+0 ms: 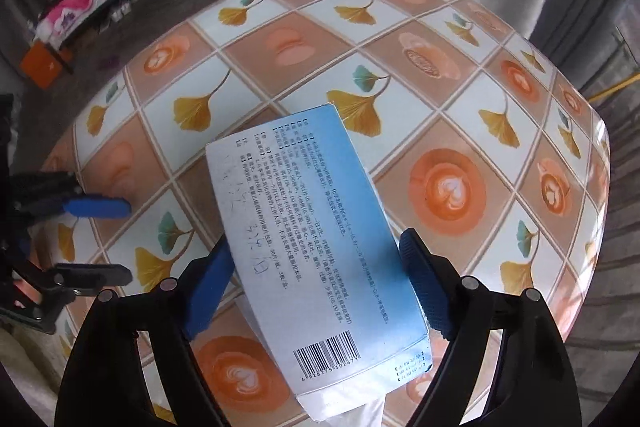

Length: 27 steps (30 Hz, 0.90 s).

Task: Collect trash

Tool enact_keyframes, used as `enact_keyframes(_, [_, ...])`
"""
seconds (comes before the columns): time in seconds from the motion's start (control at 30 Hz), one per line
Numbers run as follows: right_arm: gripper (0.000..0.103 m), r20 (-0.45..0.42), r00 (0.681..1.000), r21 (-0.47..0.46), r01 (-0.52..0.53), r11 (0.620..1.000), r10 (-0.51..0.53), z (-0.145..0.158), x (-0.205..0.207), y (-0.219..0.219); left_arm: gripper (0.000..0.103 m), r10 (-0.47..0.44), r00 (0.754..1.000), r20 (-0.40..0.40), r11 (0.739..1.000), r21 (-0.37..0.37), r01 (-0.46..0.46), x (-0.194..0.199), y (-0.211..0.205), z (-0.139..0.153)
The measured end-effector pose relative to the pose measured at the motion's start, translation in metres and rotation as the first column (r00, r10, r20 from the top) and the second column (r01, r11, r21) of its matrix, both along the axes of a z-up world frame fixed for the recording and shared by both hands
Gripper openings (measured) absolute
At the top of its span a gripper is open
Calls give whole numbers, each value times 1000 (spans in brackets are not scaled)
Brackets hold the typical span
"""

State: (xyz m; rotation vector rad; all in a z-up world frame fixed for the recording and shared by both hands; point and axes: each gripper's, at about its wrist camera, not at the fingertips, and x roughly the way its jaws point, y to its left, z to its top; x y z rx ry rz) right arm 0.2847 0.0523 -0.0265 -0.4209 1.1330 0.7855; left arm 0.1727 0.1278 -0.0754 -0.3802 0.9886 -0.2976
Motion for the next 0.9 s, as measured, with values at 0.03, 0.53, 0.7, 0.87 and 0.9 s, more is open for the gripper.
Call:
enact_keyframes(0.03, [80, -2, 999, 32, 32, 999, -32, 8, 1, -9, 50, -9, 1000, -2, 1000, -12, 9, 0, -2, -1])
enact_keyframes(0.53, [80, -235, 747, 278, 665, 693, -623, 12, -78, -190, 39, -83, 996, 23, 996, -26, 84, 37, -57, 5])
enact_keyframes(0.7, [79, -349, 625, 319, 780, 539, -698, -21, -125, -232, 37, -151, 986, 68, 987, -45, 154, 49, -89, 18])
enact_keyframes(0.87, [79, -406, 594, 339, 803, 489, -694, -37, -147, -247, 36, -167, 983, 81, 981, 118, 157, 64, -122, 15])
enact_keyframes(0.9, [79, -407, 596, 341, 802, 490, -692, -38, -150, -248, 36, -165, 984, 69, 979, 130, 155, 68, -125, 12])
